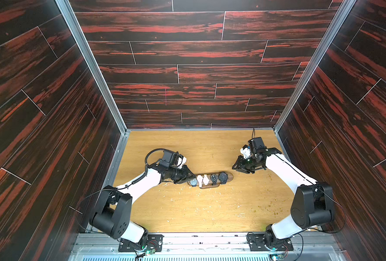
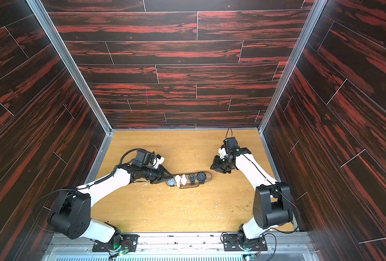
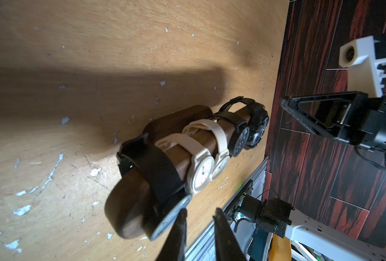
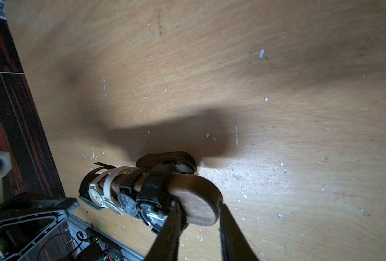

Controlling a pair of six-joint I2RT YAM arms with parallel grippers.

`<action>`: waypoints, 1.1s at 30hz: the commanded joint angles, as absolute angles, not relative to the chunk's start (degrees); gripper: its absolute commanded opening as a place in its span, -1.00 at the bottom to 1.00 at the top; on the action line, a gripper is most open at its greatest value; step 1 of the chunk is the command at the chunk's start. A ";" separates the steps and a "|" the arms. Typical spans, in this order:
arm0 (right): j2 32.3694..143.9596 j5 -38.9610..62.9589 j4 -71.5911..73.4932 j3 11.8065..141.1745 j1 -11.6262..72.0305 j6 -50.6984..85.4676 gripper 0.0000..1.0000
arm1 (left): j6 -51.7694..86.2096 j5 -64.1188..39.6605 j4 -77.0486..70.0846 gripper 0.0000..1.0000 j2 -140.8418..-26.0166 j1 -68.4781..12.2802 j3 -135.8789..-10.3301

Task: Place watch on stand
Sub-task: Place the watch on the stand.

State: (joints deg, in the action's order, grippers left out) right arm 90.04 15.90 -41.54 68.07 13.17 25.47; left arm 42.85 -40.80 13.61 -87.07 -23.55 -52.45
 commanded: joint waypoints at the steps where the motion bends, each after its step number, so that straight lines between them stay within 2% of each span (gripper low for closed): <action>1: 89.05 16.40 -41.67 67.68 13.35 25.23 -0.36 | 42.64 -39.70 12.97 -0.52 -88.01 -23.73 -52.03; 15: 89.30 16.26 -41.66 67.32 13.29 24.74 -0.36 | 41.37 -38.66 14.63 -0.54 -90.51 -23.73 -53.55; 33: 86.37 15.60 -42.79 67.25 13.33 25.22 -0.36 | 40.02 -37.33 19.51 -0.52 -84.67 -23.63 -57.82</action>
